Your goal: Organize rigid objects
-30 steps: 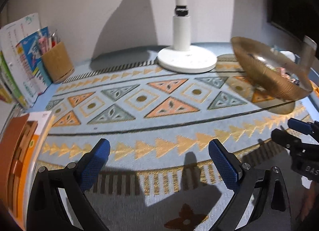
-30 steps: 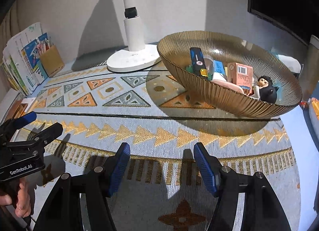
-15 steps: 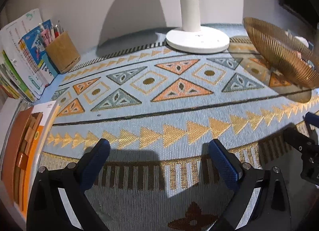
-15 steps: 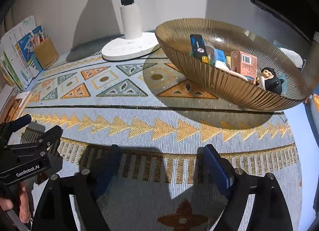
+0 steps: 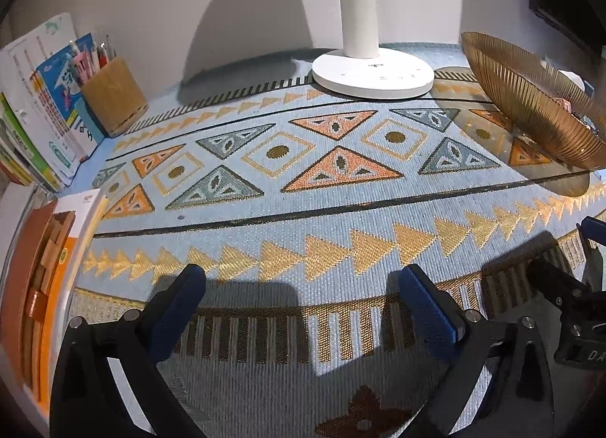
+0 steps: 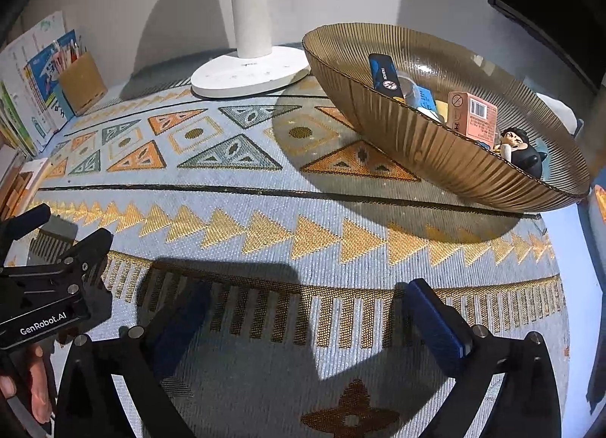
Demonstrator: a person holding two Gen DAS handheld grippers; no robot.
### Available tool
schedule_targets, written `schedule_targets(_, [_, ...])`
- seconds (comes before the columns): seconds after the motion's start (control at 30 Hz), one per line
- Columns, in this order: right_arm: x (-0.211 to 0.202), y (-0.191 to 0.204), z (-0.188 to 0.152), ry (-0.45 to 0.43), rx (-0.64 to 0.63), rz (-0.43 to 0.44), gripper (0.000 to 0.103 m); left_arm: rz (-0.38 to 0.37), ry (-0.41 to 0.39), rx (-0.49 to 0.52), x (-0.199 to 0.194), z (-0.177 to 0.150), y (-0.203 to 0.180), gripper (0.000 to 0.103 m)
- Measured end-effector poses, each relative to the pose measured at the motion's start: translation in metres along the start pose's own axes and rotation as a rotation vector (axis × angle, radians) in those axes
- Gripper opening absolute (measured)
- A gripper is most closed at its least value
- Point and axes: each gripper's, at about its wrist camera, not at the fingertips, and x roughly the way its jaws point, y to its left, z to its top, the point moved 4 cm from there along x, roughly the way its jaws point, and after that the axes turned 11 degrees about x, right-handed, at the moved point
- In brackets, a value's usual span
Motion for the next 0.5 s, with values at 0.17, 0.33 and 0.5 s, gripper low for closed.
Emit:
schedule_targets(0.17, [0.0,-0.001,0.0,0.0,0.0,-0.004,0.103,-0.022,0.005,-0.024,0.001,-0.001,0.001,0.103])
schedule_targets(0.33, [0.0,-0.001,0.001,0.0,0.0,-0.004,0.103,-0.075,0.027,-0.107,0.005,-0.007,0.006,0.103])
schedule_targets(0.5, [0.002,-0.002,0.001,0.0,0.0,-0.005,0.103,-0.101,0.028,-0.117,0.004,-0.011,0.007,0.103])
